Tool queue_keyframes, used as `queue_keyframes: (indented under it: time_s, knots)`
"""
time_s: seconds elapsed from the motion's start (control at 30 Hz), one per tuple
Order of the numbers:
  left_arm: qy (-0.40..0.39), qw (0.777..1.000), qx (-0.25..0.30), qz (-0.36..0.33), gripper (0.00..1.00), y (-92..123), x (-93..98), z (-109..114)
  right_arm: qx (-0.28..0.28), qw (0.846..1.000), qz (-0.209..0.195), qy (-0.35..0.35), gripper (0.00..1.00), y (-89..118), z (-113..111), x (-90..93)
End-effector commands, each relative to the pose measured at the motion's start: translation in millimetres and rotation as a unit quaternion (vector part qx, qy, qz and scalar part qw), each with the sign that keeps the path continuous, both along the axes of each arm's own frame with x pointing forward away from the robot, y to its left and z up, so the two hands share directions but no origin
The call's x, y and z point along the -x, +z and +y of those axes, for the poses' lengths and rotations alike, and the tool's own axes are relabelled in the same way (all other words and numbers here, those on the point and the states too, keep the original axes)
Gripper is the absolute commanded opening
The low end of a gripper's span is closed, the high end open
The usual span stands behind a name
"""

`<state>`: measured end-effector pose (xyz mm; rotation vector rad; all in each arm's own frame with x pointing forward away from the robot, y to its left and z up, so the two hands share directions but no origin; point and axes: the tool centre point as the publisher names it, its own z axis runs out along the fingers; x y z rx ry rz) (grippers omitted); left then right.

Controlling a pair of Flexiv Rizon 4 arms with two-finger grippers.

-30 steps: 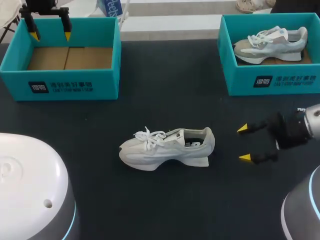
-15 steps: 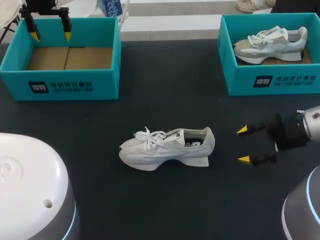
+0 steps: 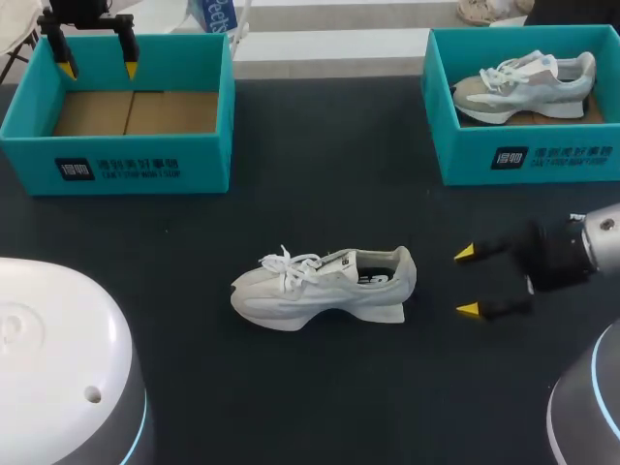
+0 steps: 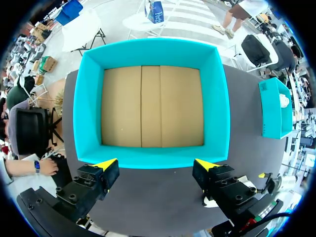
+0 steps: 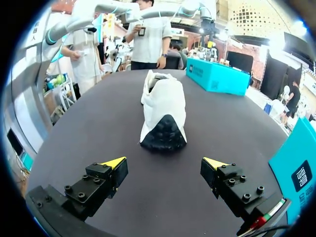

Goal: Take the shoe out of the shoebox, open the shoe tongue, remove and reinsert the insole, then place the shoe into the shoebox

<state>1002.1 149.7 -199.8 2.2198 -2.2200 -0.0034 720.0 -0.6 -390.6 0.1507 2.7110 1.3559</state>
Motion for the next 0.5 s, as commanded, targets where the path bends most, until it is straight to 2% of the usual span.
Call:
queue_keyframes:
  time_s: [0.03,0.33,0.5]
  knots:
    - [0.000,1.000,0.000,0.000,1.00,-0.1,0.6,0.2,-0.003,1.000,0.000,-0.003,1.00,-14.3,19.1,-10.9]
    - [0.000,1.000,0.000,0.000,1.00,-0.1,0.6,0.2,0.003,1.000,0.021,-0.017,1.00,-18.4,47.5,-15.9]
    - [0.000,1.000,0.000,0.000,1.00,-0.1,0.6,0.2,-0.010,0.999,0.019,-0.025,1.00,-21.3,63.3,-14.0]
